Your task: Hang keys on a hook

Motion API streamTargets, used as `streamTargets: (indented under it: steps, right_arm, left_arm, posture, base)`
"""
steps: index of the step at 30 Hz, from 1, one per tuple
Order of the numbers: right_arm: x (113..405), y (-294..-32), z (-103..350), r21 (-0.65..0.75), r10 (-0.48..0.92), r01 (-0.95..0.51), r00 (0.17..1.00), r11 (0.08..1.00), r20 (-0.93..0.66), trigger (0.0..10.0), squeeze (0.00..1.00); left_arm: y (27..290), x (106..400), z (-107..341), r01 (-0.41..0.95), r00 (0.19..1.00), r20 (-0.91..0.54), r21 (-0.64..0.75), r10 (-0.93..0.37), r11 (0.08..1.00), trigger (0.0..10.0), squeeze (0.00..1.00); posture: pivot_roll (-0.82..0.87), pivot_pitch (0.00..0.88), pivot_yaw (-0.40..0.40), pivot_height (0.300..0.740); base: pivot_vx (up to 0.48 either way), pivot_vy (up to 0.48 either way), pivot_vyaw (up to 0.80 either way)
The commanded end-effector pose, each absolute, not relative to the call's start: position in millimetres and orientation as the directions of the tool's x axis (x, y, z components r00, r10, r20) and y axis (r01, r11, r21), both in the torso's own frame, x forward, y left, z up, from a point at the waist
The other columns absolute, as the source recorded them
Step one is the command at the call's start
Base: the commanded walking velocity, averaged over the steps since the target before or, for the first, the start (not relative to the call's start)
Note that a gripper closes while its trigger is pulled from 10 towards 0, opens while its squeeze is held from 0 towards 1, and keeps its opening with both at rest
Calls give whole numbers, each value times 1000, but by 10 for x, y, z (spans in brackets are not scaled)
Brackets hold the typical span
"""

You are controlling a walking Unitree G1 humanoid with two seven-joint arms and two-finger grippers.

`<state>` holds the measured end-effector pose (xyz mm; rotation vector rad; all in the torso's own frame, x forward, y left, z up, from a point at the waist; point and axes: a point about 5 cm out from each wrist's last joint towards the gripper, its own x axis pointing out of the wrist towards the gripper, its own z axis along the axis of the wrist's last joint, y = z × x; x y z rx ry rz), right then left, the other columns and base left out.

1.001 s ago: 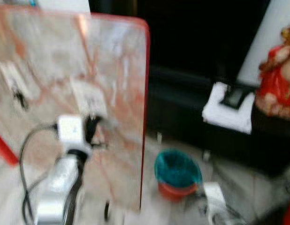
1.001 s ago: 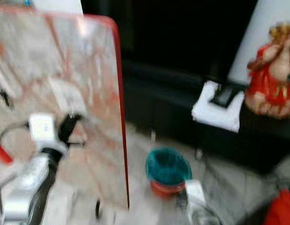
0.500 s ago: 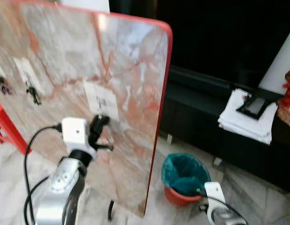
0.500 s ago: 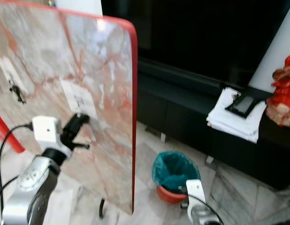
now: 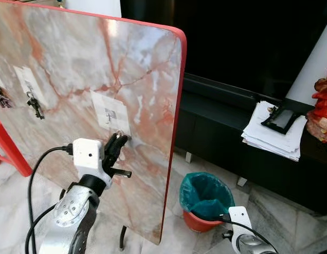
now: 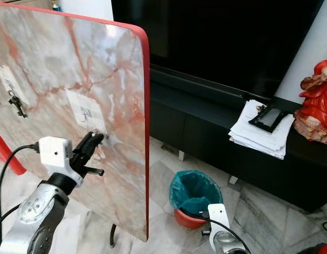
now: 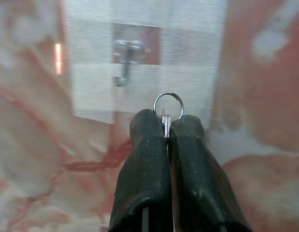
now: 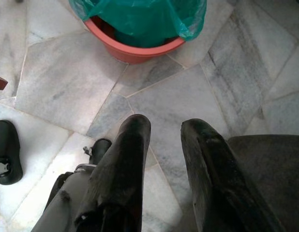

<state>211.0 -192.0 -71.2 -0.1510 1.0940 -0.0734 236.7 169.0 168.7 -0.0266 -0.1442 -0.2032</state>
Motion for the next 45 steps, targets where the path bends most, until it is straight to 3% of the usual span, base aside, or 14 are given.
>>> streamTargets:
  steps: [1,16,45]
  right_arm:
    - [2133,-1925,-698,-165,-134,-28,459,986,-878,10000,0]
    - [2141,-1938,-691,-171,-134,-39,459,984,-878,10000,0]
    - [2132,-1933,-697,-170,-134,-39,456,985,-880,10000,0]
  left_arm:
    - [1738,2307,1749,175,970,172,-1,-172,985,10000,0]
    - [1893,2316,1858,86,971,227,-28,-78,996,10000,0]
    - [1819,2455,1786,148,973,182,-33,-140,988,10000,0]
  posture:
    - [3,0,-52,734]
    - [8,0,-61,734]
    - [-1,0,-59,734]
  base:
    - [0,0,0]
    - [0,0,0]
    - [0,0,0]
